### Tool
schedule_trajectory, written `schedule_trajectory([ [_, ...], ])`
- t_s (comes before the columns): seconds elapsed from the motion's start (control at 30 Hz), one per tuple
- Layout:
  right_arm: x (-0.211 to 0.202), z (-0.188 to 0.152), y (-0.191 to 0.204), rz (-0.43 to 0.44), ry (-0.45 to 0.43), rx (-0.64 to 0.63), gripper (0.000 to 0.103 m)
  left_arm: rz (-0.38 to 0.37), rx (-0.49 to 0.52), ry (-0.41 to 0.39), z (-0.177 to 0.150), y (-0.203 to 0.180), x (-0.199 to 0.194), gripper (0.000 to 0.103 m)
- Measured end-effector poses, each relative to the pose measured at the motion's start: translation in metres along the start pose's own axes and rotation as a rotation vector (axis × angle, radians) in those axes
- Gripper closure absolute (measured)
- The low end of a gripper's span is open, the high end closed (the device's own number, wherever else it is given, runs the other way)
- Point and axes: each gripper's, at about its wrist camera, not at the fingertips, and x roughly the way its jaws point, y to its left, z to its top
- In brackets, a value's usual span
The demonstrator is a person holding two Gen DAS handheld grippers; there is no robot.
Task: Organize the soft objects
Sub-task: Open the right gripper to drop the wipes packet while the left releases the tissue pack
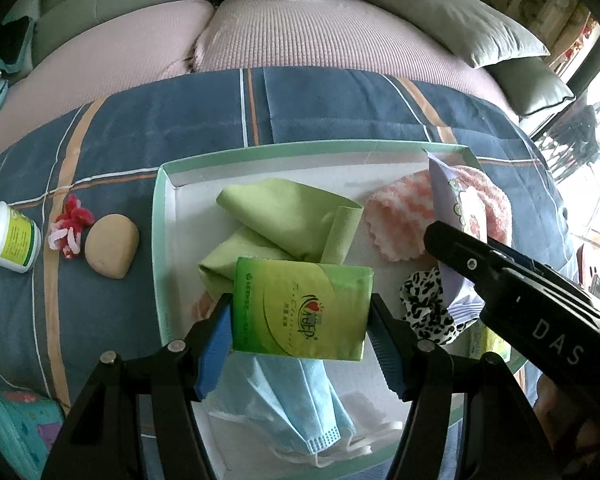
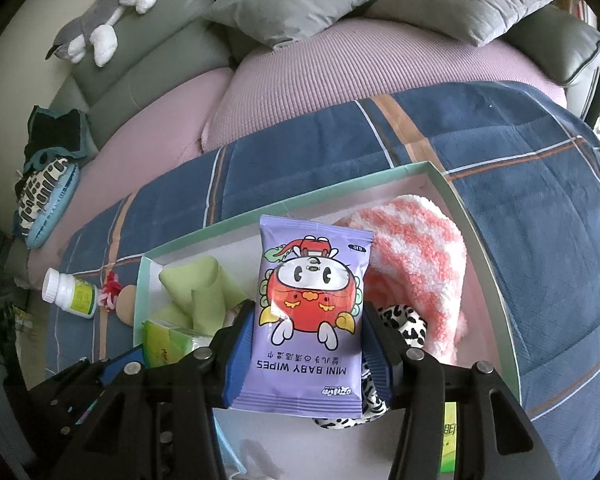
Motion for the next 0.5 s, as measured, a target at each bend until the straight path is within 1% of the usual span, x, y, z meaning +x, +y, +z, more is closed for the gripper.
schedule_trajectory([
  [0.17, -0.002, 0.001, 0.001, -0.002, -0.005, -0.001, 0.048, 0.003, 0.011, -0.001, 0.001, -0.002, 0.001, 0.037],
  [0.37, -0.007, 0.001, -0.001, -0.005, -0.014, 0.005, 0.046, -0.013, 0.011, -0.011, 0.001, -0.004, -0.001, 0.035],
  [0.4, -0.008, 0.001, -0.001, -0.005, -0.018, 0.005, 0.046, -0.018, 0.010, -0.013, 0.001, -0.004, -0.001, 0.032],
  [0.43, -0.009, 0.002, -0.001, -0.004, -0.022, 0.006, 0.045, -0.024, 0.009, -0.015, 0.002, -0.003, -0.002, 0.023],
  [0.5, -0.012, 0.002, -0.001, -0.004, -0.029, 0.009, 0.041, -0.036, 0.009, -0.023, 0.002, -0.004, -0.004, 0.021],
])
